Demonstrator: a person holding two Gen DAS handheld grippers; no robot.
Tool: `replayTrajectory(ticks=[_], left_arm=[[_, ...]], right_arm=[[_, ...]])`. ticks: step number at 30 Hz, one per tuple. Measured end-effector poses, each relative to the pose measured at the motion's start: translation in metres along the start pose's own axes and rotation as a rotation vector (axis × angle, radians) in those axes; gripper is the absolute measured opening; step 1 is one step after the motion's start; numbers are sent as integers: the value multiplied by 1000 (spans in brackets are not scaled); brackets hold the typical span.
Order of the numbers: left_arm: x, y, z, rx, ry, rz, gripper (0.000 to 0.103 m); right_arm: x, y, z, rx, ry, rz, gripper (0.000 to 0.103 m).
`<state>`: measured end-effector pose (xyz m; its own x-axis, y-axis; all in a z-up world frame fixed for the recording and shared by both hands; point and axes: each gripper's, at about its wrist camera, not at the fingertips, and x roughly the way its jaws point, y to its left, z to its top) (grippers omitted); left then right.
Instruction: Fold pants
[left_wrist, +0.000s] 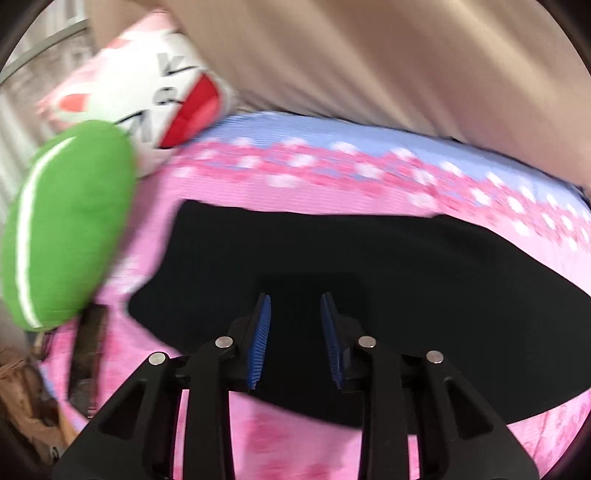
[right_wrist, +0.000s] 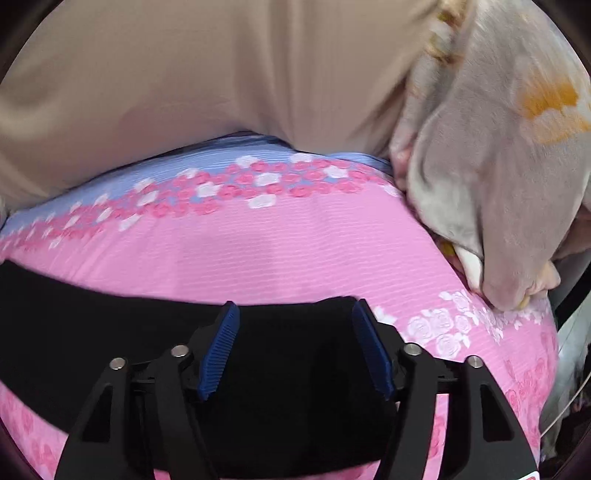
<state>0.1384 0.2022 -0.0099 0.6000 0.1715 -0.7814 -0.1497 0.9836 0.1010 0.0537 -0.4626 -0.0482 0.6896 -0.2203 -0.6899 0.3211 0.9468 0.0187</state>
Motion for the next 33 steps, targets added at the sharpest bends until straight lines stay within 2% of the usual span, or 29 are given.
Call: replayTrajectory(ticks=[1, 2, 3, 5, 6, 8, 9, 10, 12, 13, 14, 16, 17, 18, 19, 22, 23, 24, 28, 29, 30, 31, 33], left_arm=[[6, -13, 0, 19, 0, -1, 29], [11, -22, -2, 34, 0, 9, 30], [18, -30, -1, 46, 1, 24, 33], [33, -43, -1, 70, 22, 58, 35], [38, -47, -2, 75, 32, 65, 35], [48, -49, 0, 84, 47, 78, 35], [52, -52, 0, 88, 49, 88, 35], [56, -54, -1, 92, 51, 99, 35], [60, -58, -2, 95, 52, 111, 35], [61, -59, -3, 95, 52, 118, 35], [61, -60, -3, 97, 51, 125, 35], [57, -61, -3, 93, 43, 124, 35], [54, -60, -3, 87, 35, 117, 38], [50, -59, -3, 81, 27, 111, 42], [43, -59, -4, 72, 10, 105, 42], [23, -63, -11, 72, -49, 110, 45], [13, -67, -16, 74, -75, 108, 52], [5, -71, -21, 77, -99, 102, 65], [-18, -90, -42, 97, -171, 96, 76], [-21, -95, -47, 104, -174, 91, 81], [-23, -100, -50, 106, -176, 84, 82], [-26, -105, -55, 109, -175, 78, 82], [-30, -110, -59, 112, -178, 74, 83]], right_arm=[[8, -9, 2, 30, 19, 6, 71], [19, -18, 2, 56, 51, -3, 65], [29, -22, 2, 62, 83, 8, 11], [38, -24, 2, 65, 125, 55, 10], [31, -22, 5, 58, 93, 68, 9], [4, -22, 15, 50, -29, 83, 9], [-1, -26, 19, 58, -60, 91, 8], [4, -30, 19, 66, -54, 92, 9], [42, -39, 5, 59, 78, 48, 20], [54, -42, -3, 69, 110, 42, 20], [47, -45, -7, 94, 72, 56, 23], [29, -48, -6, 118, 48, 26, 38], [15, -51, -7, 138, 19, 21, 53], [5, -54, -9, 152, 0, 30, 57], [-3, -57, -13, 162, -8, 35, 57], [-9, -62, -34, 184, 44, 22, 57], [-12, -64, -45, 194, 55, 16, 57], [-14, -65, -53, 203, 59, 22, 57], [-7, -63, -66, 226, 94, 58, 58], [-4, -64, -64, 230, 99, 55, 55], [0, -63, -62, 234, 109, 56, 24], [4, -63, -61, 234, 126, 54, 19], [-4, -61, -56, 240, 106, 53, 17]])
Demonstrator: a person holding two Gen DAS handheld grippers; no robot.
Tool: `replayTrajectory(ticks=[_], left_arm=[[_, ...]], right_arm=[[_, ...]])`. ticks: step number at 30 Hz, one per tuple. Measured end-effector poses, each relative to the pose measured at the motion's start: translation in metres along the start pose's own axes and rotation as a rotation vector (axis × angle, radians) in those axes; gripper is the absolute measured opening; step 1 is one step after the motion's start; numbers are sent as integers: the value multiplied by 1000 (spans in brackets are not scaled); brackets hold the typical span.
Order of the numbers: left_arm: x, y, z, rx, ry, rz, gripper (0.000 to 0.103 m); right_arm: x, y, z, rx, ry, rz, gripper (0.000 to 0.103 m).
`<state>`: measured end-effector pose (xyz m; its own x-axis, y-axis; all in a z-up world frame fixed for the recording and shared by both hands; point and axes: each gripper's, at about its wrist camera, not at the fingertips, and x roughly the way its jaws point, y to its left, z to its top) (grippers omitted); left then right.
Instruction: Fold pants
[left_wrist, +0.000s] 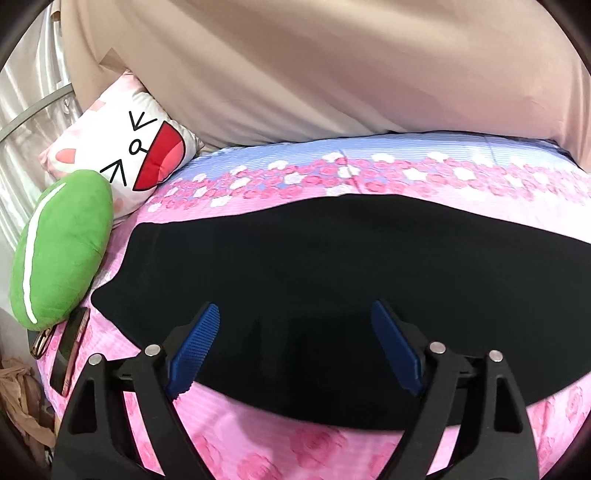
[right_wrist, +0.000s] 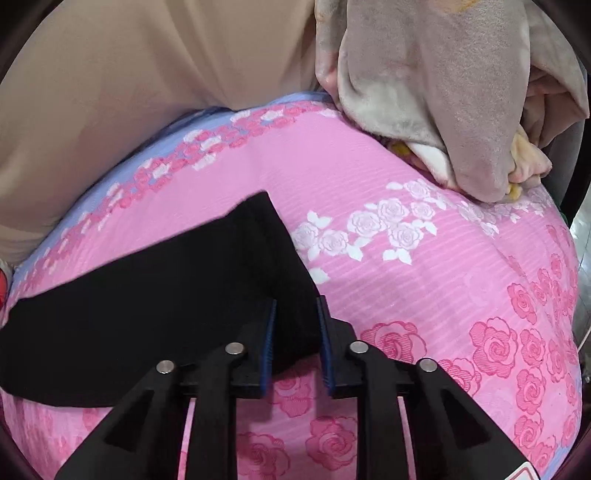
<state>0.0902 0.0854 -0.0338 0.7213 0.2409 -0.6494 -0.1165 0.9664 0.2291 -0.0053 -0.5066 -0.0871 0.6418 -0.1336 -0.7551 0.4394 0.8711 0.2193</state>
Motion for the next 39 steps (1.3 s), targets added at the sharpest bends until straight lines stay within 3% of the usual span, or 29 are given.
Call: replayTrajectory(ticks=[1, 2, 4, 6, 8, 10, 13, 16, 18, 19, 25, 28, 34, 36, 39], left_arm=[[-2, -2, -1, -3, -1, 1, 84], [-3, -4, -3, -6, 2, -2, 84], [-1, -7, -4, -17, 16, -12, 84], [1, -9, -7, -19, 26, -11, 84], [1, -10, -8, -21, 30, -3, 84], [1, -11, -9, -21, 30, -10, 84], [1, -13, -10, -26, 35, -17, 84], [0, -11, -11, -30, 32, -19, 84], [0, -8, -12, -32, 33, -11, 85], [0, -3, -12, -34, 33, -4, 85], [8, 40, -20, -74, 45, 66, 88], [14, 67, -24, -109, 55, 105, 88], [33, 130, -19, -210, 62, 162, 88], [54, 146, -20, -225, 114, 208, 88], [73, 153, -30, -208, 172, 233, 88]], right_arm=[[-5, 2, 1, -12, -27, -5, 18], [-6, 1, 1, -12, -38, -15, 25], [7, -6, -3, -4, 19, -58, 31], [0, -14, -7, 71, 2, -10, 33], [-22, -10, -13, 94, -45, -19, 34], [-42, 10, -20, 37, -88, -39, 34], [-61, 52, -29, -83, -124, 1, 33], [-46, 75, -29, -145, -86, 13, 29], [-15, 75, -29, -139, -7, -38, 28], [-5, 69, -29, -117, 21, -45, 28], [-37, 55, -24, -13, -39, 7, 31], [-49, 53, -30, 5, -54, -9, 31], [-57, 92, -44, -66, -54, 50, 34], [-52, 102, -46, -80, -49, 37, 40], [-43, 108, -49, -68, -23, 24, 40]])
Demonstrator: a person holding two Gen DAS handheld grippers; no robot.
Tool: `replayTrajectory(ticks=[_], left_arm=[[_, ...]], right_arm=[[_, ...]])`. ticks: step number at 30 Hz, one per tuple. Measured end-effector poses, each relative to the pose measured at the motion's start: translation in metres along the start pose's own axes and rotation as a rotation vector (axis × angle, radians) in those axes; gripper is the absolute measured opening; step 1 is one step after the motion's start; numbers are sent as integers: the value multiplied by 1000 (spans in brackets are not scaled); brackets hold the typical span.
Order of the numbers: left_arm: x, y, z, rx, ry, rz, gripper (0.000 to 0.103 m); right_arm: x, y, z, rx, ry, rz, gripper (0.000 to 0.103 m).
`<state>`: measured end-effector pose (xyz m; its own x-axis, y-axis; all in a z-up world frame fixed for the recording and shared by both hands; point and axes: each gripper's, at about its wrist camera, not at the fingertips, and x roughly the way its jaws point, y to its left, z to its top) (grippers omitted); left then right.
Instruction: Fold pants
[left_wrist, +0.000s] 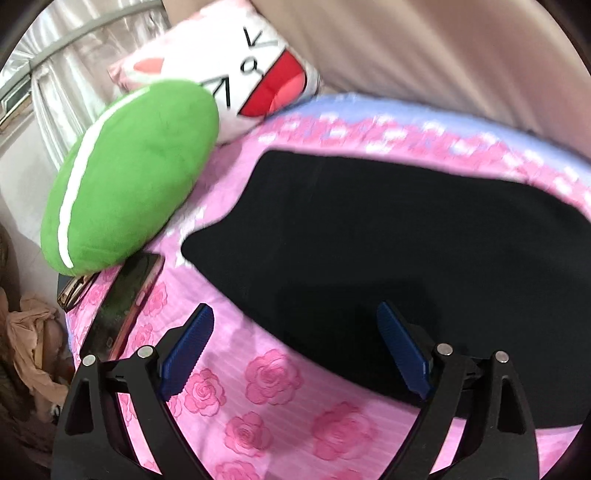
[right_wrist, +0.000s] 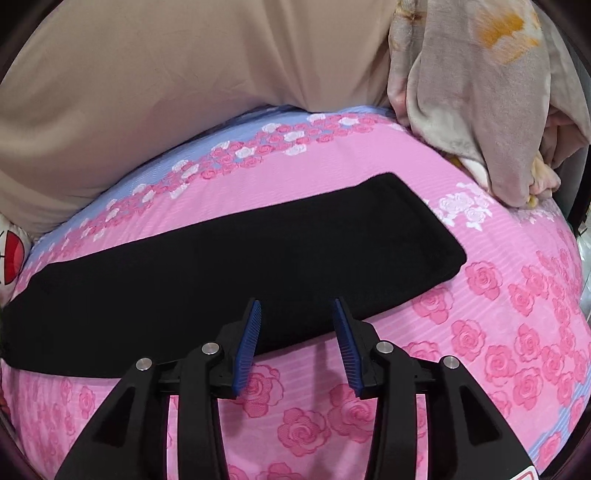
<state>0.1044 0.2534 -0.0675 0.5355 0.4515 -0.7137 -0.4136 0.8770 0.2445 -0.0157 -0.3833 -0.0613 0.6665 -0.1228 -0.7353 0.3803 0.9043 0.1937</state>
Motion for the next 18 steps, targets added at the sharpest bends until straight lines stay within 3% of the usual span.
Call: replayTrajectory(ticks=[7, 18], left_arm=[[-22, -9, -11, 16, -50, -57, 88], [-92, -83, -22, 117, -124, -194, 91]], right_arm=[[-9, -11, 11, 18, -39, -75, 44], [-19, -92, 15, 126, -63, -137, 55]])
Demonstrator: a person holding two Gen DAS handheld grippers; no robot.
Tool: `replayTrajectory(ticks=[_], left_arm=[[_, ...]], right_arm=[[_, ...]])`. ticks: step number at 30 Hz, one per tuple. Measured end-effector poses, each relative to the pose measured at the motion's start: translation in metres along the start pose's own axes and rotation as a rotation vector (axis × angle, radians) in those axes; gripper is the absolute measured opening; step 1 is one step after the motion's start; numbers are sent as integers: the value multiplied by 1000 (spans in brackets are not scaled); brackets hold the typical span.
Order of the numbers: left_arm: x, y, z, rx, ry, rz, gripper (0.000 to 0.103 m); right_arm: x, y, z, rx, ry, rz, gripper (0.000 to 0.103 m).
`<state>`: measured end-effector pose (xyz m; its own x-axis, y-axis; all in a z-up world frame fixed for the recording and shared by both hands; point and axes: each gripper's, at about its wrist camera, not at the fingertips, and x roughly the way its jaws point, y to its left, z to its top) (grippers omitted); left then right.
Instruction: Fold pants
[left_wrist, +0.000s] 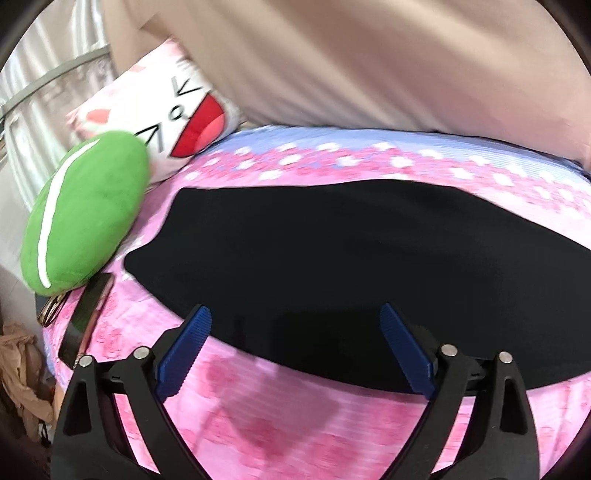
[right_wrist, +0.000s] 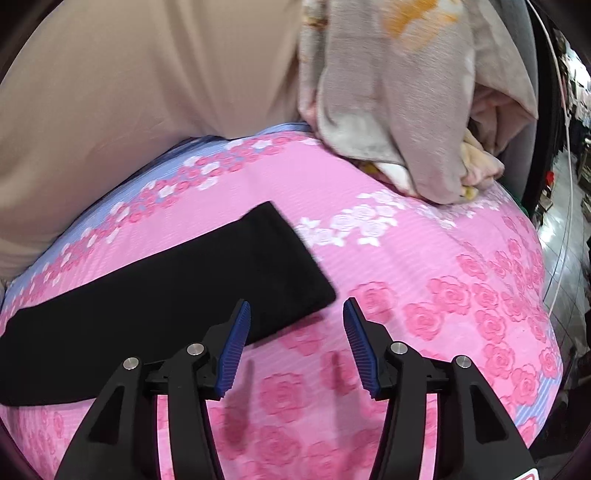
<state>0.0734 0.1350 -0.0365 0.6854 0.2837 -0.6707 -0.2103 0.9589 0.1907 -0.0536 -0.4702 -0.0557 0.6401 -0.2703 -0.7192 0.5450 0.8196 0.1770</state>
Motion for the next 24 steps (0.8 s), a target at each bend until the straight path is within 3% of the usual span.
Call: replayTrajectory(ticks=[7, 11, 16, 19, 21, 23, 24], left_arm=[[-17, -53, -2, 63, -2, -44, 92], [-21, -72, -7, 97, 5, -50, 93], [-22, -82, -12, 124, 19, -57, 93], [-21, -82, -13, 125, 25, -61, 93], [-21, -79, -13, 118, 26, -66, 93], [-21, -75, -13, 111, 25, -71, 93], [-21, -74, -13, 109, 24, -71, 93]], right_arm=[[29, -37, 12, 72, 73, 109, 57], [51, -36, 13, 88, 119, 169, 58], [60, -24, 17, 68, 118, 178, 61], [63, -16, 18, 47, 124, 183, 53], [64, -9, 18, 25, 125, 163, 34], [64, -7, 18, 28, 128, 175, 33], [64, -6, 17, 31, 126, 172, 27]])
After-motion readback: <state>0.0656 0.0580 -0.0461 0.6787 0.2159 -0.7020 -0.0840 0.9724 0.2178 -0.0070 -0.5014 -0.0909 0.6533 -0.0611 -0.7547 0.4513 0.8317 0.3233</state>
